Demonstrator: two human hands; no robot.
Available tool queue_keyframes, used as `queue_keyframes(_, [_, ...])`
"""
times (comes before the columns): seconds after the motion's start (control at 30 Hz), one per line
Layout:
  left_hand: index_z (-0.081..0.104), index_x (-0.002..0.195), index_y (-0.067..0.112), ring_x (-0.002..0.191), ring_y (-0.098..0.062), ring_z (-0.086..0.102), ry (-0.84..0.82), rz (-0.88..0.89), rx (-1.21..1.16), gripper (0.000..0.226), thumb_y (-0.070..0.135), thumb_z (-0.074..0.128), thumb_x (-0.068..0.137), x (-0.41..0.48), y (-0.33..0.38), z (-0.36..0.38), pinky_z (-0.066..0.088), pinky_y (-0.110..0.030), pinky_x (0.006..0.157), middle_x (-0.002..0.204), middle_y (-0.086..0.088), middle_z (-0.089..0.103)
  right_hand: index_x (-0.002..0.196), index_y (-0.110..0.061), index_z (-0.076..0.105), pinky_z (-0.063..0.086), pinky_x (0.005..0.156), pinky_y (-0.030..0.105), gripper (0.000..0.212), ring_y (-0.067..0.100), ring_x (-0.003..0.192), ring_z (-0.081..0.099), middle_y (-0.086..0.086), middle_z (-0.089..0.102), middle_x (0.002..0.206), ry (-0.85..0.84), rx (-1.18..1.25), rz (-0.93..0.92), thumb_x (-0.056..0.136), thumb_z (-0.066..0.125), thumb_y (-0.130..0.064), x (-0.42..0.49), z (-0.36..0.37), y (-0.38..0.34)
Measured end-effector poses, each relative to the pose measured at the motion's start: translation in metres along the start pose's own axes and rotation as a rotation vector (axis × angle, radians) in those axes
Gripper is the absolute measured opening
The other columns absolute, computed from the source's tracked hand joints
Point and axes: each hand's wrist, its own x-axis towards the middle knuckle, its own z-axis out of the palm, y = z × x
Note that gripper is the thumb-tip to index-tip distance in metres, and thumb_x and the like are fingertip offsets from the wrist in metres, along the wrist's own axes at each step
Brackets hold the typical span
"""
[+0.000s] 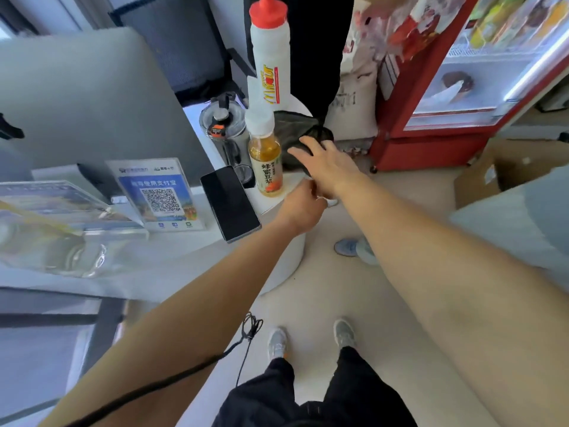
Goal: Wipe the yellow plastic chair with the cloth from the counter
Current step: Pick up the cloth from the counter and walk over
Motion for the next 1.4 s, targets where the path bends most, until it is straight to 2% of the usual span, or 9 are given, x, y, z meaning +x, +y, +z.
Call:
queue_keyframes(0.2, [0.051,0.136,0.015,0.099,-0.026,0.067,0.087,-0.151,-0.060,0.042,0.015,0.055,0.094,0.011,0.002,0.011,0.055,-0.041,0.092,0.117,-0.007,0.067,0.135,-0.017,0.048,0.052,0.069,0.042,0.059,0.038,0.108,0.047,0.012,0.048,0.134,0.207,0.006,-0.145,0.083,0.061,0.007,0.017,0.013,0.018])
queue_keyframes(0.37, [0.057,0.127,0.015,0.098,-0.024,0.067,0.272,-0.321,-0.223,0.036,0.021,0.062,0.092,0.013,0.009,0.030,0.056,-0.034,0.081,0.120,-0.007,0.066,0.102,-0.018,0.066,0.050,0.063,0.037,0.024,0.026,0.084,0.058,0.004,0.066,0.094,0.248,0.572,-0.114,0.081,0.060,-0.010,-0.001,0.009,0.055])
queue_keyframes(0.5, [0.032,0.148,0.015,0.120,-0.022,0.052,0.399,-0.329,-0.417,0.073,0.023,0.071,0.086,0.002,0.018,0.048,0.046,-0.033,0.094,0.134,-0.004,0.049,0.059,-0.013,0.053,0.035,0.062,0.031,0.008,0.017,0.063,0.047,-0.005,0.053,0.058,-0.055,1.283,0.096,0.065,0.056,-0.010,-0.031,0.004,0.083])
queue_keyframes(0.63, [0.039,0.146,0.020,0.125,-0.023,0.050,0.258,-0.269,-0.757,0.078,0.021,0.068,0.074,-0.023,0.025,0.062,0.040,-0.035,0.098,0.135,-0.003,0.053,0.111,0.014,0.063,0.049,0.094,0.042,0.048,0.033,0.095,0.061,0.020,0.067,0.100,-0.411,1.674,0.240,0.075,0.054,-0.017,-0.059,0.013,0.100])
queue_keyframes(0.73, [0.061,0.129,0.006,0.114,-0.028,0.061,0.176,-0.313,-0.957,0.065,0.028,0.067,0.068,-0.046,0.018,0.064,0.048,-0.037,0.095,0.123,-0.013,0.066,0.099,-0.001,0.072,0.055,0.082,0.035,0.038,0.028,0.085,0.070,0.016,0.075,0.092,-0.567,1.786,0.310,0.094,0.046,-0.028,-0.073,0.020,0.100])
queue_keyframes(0.87, [0.064,0.116,0.013,0.107,-0.030,0.066,0.273,-0.355,-0.996,0.034,0.026,0.072,0.085,-0.083,0.004,0.061,0.056,-0.040,0.089,0.114,-0.012,0.070,0.082,-0.010,0.070,0.050,0.082,0.033,0.037,0.028,0.083,0.068,0.012,0.072,0.088,-0.600,1.827,0.347,0.085,0.048,-0.039,-0.084,0.034,0.087])
queue_keyframes(1.0, [0.059,0.124,0.021,0.109,-0.033,0.067,0.325,-0.354,-0.912,0.043,0.023,0.076,0.084,-0.128,-0.020,0.058,0.056,-0.047,0.094,0.120,-0.012,0.067,0.128,-0.011,0.066,0.044,0.105,0.048,0.070,0.036,0.122,0.062,0.019,0.066,0.130,-0.902,1.767,0.279,0.087,0.051,-0.065,-0.105,0.054,0.060])
queue_keyframes(1.17, [0.067,0.112,0.013,0.099,-0.028,0.073,0.376,-0.406,-0.884,0.027,0.019,0.074,0.087,-0.210,-0.059,0.061,0.060,-0.041,0.087,0.109,-0.012,0.075,0.108,-0.011,0.070,0.059,0.083,0.037,0.023,0.026,0.100,0.073,0.012,0.076,0.108,-1.108,1.379,0.010,0.086,0.068,-0.017,-0.148,0.067,-0.013])
queue_keyframes(1.4, [0.065,0.118,0.014,0.099,-0.024,0.072,0.765,-0.579,-0.849,0.043,0.032,0.079,0.081,-0.388,-0.160,0.083,0.057,-0.044,0.094,0.108,-0.008,0.074,0.116,-0.003,0.069,0.058,0.089,0.041,0.029,0.033,0.102,0.071,0.018,0.074,0.110,-1.151,1.186,-0.203,0.087,0.071,-0.005,-0.238,0.093,-0.179])
